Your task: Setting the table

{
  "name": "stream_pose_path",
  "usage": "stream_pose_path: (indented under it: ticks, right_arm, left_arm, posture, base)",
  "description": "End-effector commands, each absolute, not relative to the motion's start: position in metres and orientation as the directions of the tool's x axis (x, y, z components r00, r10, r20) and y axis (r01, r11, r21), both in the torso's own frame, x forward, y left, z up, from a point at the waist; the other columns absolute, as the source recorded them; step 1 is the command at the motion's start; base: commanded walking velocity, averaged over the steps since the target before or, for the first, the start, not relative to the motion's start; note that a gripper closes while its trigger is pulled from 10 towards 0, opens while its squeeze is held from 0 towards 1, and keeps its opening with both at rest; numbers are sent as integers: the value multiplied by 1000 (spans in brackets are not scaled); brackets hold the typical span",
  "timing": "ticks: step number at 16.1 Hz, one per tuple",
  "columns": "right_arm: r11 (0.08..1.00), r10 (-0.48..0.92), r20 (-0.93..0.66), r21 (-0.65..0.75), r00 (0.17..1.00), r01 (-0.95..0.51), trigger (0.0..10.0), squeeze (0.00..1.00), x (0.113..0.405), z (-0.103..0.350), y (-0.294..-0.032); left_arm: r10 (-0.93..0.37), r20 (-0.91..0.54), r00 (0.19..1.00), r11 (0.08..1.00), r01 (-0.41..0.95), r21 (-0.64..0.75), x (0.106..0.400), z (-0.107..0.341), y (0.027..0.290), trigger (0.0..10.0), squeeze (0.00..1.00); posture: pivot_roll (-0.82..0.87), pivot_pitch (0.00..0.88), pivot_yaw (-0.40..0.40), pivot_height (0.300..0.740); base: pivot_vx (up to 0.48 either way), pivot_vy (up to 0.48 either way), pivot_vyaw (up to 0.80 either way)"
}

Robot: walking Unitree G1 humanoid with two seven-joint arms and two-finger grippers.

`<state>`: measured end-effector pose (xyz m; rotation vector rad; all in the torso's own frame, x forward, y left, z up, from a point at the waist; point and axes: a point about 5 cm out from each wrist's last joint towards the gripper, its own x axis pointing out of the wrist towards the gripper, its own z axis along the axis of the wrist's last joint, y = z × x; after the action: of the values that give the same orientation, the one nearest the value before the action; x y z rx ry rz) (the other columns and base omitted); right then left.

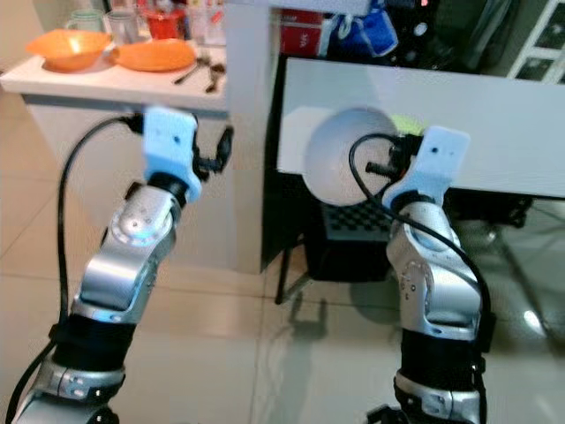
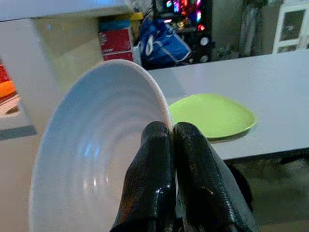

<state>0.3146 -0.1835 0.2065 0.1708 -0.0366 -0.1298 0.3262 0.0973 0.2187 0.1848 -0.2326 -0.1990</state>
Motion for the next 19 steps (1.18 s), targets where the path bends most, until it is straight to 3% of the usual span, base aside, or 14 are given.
stream_pose_path:
  ticks: [1,5,8,11,13,19]
  right_arm:
    - [978,-130,67,174,989,116,10000,0,311,215,-182]
    - [979,-118,73,173,990,104,10000,0,317,219,-179]
    - [973,-142,28,188,990,134,10000,0,308,203,-179]
    - [980,-134,42,154,990,126,10000,0,320,213,-179]
    - [970,-141,50,206,989,128,10000,0,317,213,-181]
    - [963,-182,38,211,983,170,10000,0,315,210,-192]
  left_arm:
    - [-208,199,958,964,165,210,324,216,99,10000,0]
    - [-204,217,955,964,158,212,336,224,99,10000,0]
    - [-174,193,966,977,144,160,327,214,108,10000,0]
    - [-197,215,957,973,163,166,337,222,107,10000,0]
    - [-194,210,958,975,164,153,335,218,109,10000,0]
    - [-240,211,947,963,206,171,332,217,108,10000,0]
  posture:
    - [-24,0,-31,740]
    - [-31,0,-29,740]
    - [-21,0,-31,740]
    - [-29,0,-32,740]
    - [-19,0,-41,740]
    - [-25,0,-23,740]
  base:
    - [0,-360,0]
    - [0,-362,0]
    - [0,0,0]
    - [0,0,0]
    - [0,0,0]
    - [326,0,-460]
